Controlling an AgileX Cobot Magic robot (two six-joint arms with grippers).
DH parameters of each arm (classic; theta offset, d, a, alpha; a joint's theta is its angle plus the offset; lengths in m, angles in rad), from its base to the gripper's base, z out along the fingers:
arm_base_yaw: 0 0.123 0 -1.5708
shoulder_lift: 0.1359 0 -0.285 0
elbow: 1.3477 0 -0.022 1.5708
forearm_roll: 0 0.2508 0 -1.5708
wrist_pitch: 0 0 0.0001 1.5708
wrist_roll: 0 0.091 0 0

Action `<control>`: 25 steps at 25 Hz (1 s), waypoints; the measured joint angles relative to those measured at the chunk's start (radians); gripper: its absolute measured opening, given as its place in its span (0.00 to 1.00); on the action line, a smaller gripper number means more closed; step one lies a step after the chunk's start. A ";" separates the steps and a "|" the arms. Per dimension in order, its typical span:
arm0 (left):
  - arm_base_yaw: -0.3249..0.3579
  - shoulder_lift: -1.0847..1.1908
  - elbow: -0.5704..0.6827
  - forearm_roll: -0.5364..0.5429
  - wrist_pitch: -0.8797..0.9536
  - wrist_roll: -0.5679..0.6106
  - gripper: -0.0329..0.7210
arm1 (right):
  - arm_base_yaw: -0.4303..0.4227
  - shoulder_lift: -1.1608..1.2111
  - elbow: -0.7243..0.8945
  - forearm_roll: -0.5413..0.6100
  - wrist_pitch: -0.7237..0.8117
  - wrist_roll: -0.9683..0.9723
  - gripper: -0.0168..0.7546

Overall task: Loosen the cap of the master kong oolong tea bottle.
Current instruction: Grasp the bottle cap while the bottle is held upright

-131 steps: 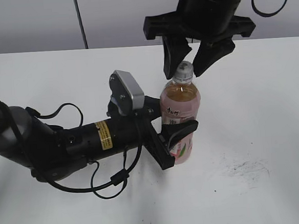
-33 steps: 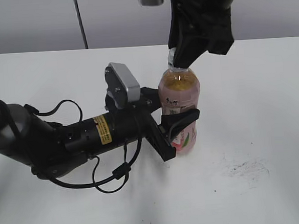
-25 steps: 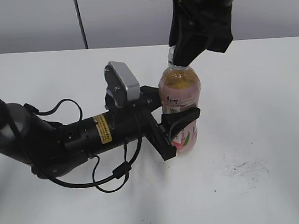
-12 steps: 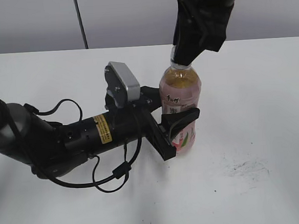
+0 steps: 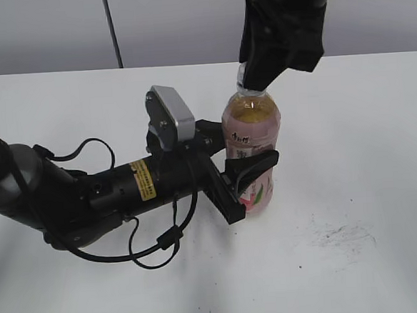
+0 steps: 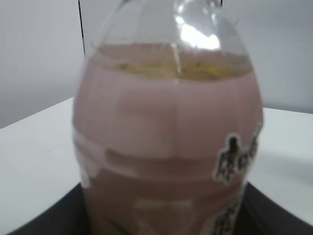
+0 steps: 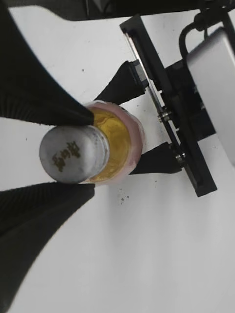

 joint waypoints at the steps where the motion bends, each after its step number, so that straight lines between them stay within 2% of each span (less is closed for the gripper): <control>1: 0.000 0.000 0.000 0.000 0.000 0.001 0.55 | 0.000 0.000 0.000 -0.001 0.000 -0.053 0.37; 4: 0.000 0.000 0.000 0.000 0.002 0.002 0.55 | 0.000 0.000 0.000 -0.003 0.000 -0.202 0.37; 8: 0.001 0.000 0.001 -0.004 0.023 0.000 0.55 | 0.001 0.023 -0.007 -0.004 0.000 -0.304 0.37; 15: 0.002 0.005 0.005 0.001 0.056 0.001 0.55 | 0.059 0.052 -0.009 -0.058 -0.001 -0.370 0.37; 25: 0.002 0.005 0.005 0.001 0.055 0.003 0.55 | 0.062 0.052 -0.009 -0.076 -0.001 -0.381 0.37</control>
